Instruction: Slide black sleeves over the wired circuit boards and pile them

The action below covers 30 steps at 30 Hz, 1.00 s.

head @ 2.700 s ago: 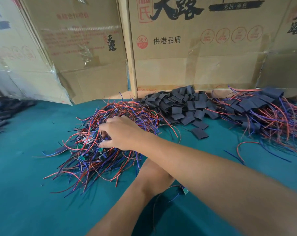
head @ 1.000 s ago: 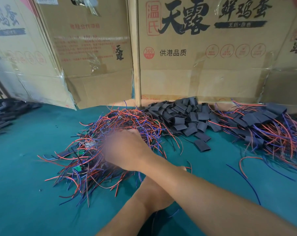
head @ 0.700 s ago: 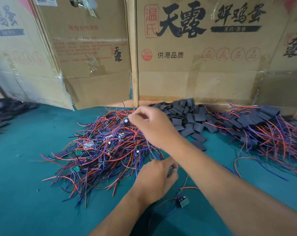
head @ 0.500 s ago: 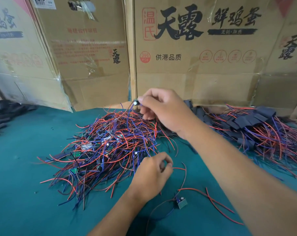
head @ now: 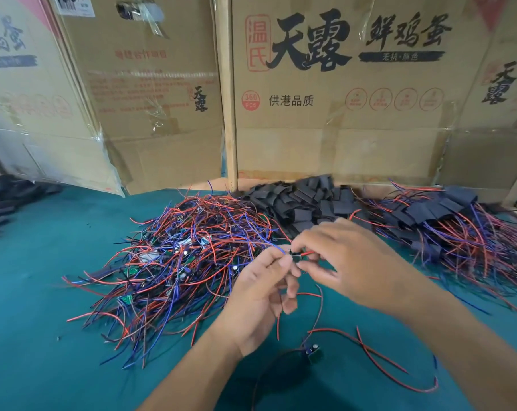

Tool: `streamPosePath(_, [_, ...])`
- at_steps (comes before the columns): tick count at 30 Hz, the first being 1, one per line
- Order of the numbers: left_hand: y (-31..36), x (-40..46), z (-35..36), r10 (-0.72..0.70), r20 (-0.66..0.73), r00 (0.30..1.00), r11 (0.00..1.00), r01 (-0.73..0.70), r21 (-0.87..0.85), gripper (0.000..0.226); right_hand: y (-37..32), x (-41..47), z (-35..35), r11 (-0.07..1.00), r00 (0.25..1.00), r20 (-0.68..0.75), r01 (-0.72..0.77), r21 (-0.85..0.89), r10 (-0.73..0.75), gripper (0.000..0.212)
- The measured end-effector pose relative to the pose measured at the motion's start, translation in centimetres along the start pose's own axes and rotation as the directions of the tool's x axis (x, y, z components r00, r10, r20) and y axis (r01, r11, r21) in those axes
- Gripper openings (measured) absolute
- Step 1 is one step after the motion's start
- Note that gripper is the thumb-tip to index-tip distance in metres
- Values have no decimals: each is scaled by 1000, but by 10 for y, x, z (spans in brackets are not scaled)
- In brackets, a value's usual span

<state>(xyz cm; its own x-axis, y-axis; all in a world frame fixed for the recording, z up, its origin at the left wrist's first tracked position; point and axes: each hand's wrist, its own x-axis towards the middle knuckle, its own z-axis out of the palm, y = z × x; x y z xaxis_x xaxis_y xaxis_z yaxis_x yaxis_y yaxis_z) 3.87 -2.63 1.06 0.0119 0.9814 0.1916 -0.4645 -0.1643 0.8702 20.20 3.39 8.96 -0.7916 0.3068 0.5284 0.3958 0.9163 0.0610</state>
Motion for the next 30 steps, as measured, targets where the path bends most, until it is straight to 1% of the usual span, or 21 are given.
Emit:
streamPosePath(1, [-1, 0, 1, 9, -5, 1000, 1000, -9, -8, 7, -1, -4, 3, 1000, 1000, -26, -13, 9, 13, 24])
streamPosePath(2, [-2, -1, 2, 15, -13, 1000, 1000, -15, -6, 9, -2, -7, 5, 1000, 998, -46, -29, 13, 30, 26])
streamPosePath(4, [-4, 0, 4, 30, -41, 999, 999, -29, 13, 23, -3, -13, 9, 997, 995, -71, -71, 11, 72, 27])
streamPosePath(5, [-5, 0, 4, 38, -56, 998, 999, -37, 23, 26, -2, -16, 11, 995, 992, -82, -97, 11, 97, 27])
streamPosePath(7, [-5, 1, 4, 52, -64, 997, 998, -50, 35, 20, -1, -20, 16, 991, 986, -105, -130, -6, 129, 26])
streamPosePath(9, [-5, 1, 6, 62, -54, 997, 996, -59, 59, 14, -1, -24, 21, 991, 985, -127, -127, -51, 120, 20])
streamPosePath(11, [-6, 0, 5, 79, -62, 995, 991, -72, 109, 12, -3, -28, 28, 988, 982, -153, -127, -89, 112, 13])
streamPosePath(12, [-7, 0, 3, 88, -70, 994, 989, -78, 126, 11, -6, -30, 32, 987, 978, -167, -141, -75, 127, 13])
streamPosePath(14, [-9, 1, 0, 94, -66, 993, 988, -84, 133, 8, -9, -36, 39, 981, 963, -190, -196, 8, 194, 15])
streamPosePath(16, [-10, 2, -3, 90, -48, 995, 990, -84, 117, 12, -10, -41, 42, 965, 945, -196, -249, 88, 261, 17])
streamPosePath(20, [-11, 6, -6, 88, -33, 996, 993, -85, 79, 27, -7, -50, 37, 943, 931, -176, -294, 154, 319, 15])
streamPosePath(23, [-10, 7, -7, 95, -30, 995, 994, -93, 51, 40, -8, -51, 33, 933, 934, -119, -315, 172, 338, 7])
streamPosePath(27, [-8, 7, -10, 94, -38, 995, 996, -93, 14, 41, -13, -51, 36, 876, 906, 10, -412, 251, 424, 4])
streamPosePath(29, [-9, 8, -10, 97, -46, 994, 995, -97, -4, 40, -17, -50, 38, 846, 884, 39, -457, 274, 465, 3])
streamPosePath(30, [-10, 8, -10, 97, -50, 994, 995, -98, -20, 40, -19, -50, 38, 843, 876, 33, -472, 258, 481, 2])
